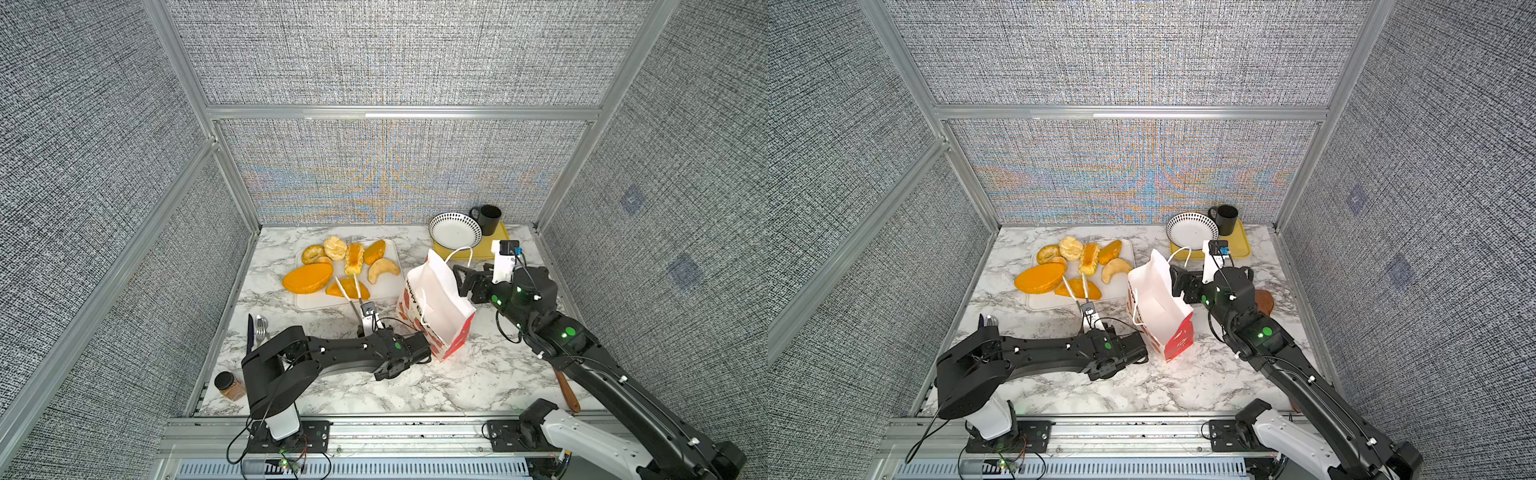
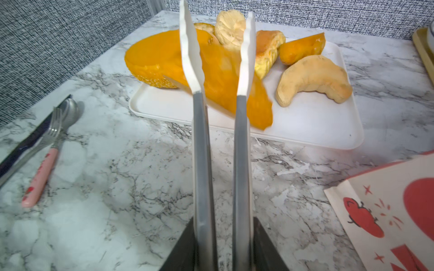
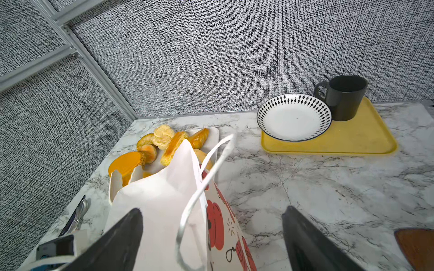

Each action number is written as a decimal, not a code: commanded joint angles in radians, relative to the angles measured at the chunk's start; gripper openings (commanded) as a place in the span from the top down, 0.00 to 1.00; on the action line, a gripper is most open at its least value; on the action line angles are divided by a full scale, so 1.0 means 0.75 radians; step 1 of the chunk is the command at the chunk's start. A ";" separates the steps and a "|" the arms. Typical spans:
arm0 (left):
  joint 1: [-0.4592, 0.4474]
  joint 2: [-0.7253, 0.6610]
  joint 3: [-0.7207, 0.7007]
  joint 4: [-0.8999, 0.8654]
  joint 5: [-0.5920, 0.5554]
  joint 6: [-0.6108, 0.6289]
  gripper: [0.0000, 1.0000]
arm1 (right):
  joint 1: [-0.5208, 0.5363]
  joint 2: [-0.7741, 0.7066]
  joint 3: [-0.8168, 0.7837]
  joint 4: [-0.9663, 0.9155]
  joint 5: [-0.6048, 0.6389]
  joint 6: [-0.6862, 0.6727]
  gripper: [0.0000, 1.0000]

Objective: Pack bread into a paper bag
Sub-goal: Pick up the clamp from the center of the board.

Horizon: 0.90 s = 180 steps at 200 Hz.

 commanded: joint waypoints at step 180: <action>0.033 -0.764 -0.037 -0.203 0.319 0.602 0.82 | 0.025 0.000 0.153 -0.128 0.170 -0.040 0.05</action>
